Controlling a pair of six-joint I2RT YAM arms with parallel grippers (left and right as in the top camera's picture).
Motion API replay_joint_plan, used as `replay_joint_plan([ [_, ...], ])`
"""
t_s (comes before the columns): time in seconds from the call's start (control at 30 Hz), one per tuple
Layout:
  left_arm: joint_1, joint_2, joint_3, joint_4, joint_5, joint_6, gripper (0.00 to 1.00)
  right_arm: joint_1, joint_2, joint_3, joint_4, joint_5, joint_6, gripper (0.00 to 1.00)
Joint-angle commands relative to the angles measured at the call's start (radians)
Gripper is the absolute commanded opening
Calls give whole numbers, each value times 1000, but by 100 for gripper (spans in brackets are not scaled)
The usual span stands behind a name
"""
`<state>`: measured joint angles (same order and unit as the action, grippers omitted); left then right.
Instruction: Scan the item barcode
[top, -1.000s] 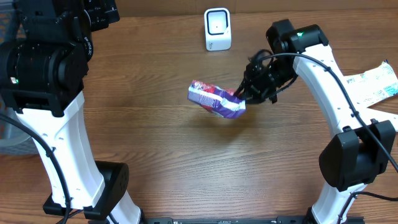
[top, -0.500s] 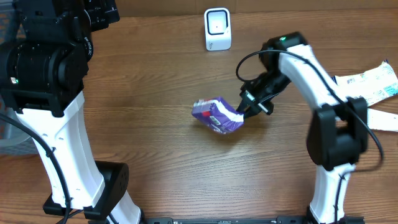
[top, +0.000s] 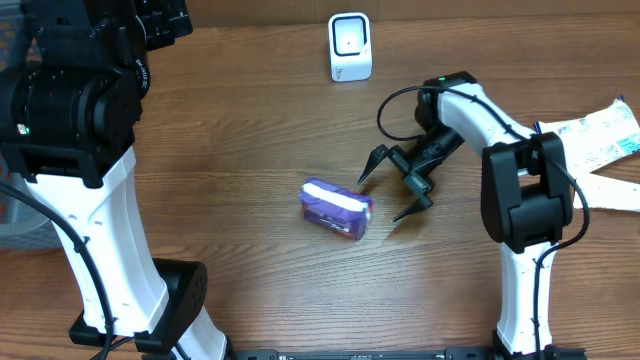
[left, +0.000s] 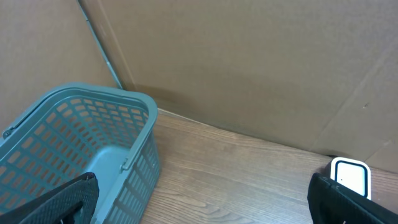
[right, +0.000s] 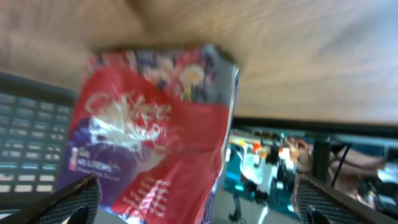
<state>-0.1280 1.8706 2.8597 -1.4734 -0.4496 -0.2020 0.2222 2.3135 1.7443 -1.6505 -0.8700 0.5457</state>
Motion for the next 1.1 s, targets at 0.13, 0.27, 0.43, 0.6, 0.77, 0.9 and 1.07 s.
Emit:
replay_joint_plan([
  [0.13,10,13,2,3,-9,15,100,-180,-13,13,40,141,20,100],
  [0.27,10,13,2,3,-9,15,100,-276,-13,82,2,216,-10,100],
  [0.43,10,13,2,3,-9,15,100,-318,-80,169,-45,252,-337,100],
  [0.6,10,13,2,3,-9,15,100,-285,-267,177,-32,322,-628,100],
  [0.77,10,13,2,3,-9,15,100,-249,-502,177,152,319,-659,100],
  [0.9,10,13,2,3,-9,15,100,-215,-717,178,411,319,-567,100],
  [1.07,10,13,2,3,-9,15,100,-141,-887,178,822,330,-558,99],
])
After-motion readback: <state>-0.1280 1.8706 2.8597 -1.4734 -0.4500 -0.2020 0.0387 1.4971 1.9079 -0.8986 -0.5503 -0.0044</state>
